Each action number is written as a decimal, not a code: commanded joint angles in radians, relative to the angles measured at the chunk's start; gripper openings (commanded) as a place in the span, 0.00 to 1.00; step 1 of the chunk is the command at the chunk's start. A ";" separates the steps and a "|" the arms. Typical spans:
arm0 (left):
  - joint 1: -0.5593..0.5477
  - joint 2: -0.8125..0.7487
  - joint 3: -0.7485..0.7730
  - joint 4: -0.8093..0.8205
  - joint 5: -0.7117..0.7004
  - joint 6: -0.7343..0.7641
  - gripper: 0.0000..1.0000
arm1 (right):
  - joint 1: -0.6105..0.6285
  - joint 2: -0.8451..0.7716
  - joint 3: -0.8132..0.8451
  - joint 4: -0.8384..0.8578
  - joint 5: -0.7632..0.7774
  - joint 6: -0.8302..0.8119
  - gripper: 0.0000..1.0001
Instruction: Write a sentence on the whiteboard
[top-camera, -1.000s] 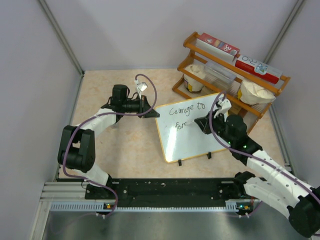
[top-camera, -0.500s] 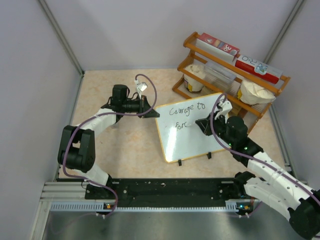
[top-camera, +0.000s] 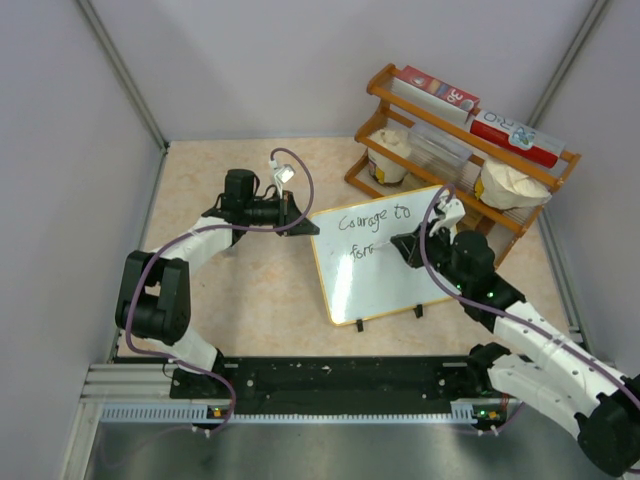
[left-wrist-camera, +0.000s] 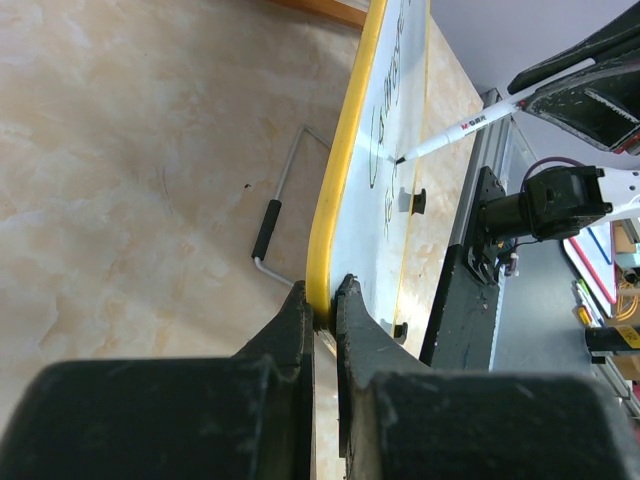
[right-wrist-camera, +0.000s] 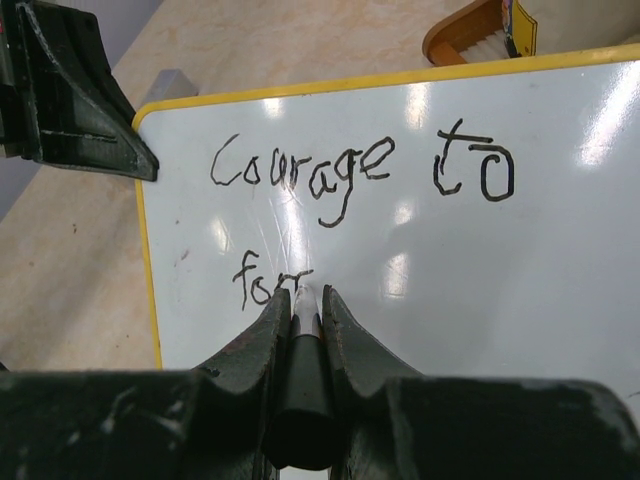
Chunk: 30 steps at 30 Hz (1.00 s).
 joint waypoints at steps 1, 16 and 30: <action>-0.057 0.036 -0.044 -0.048 -0.093 0.194 0.00 | -0.001 0.016 0.053 0.030 0.051 -0.017 0.00; -0.057 0.036 -0.044 -0.050 -0.091 0.194 0.00 | -0.001 0.016 0.046 -0.028 0.022 -0.026 0.00; -0.057 0.036 -0.045 -0.048 -0.091 0.191 0.00 | -0.002 -0.022 0.013 -0.089 0.002 -0.023 0.00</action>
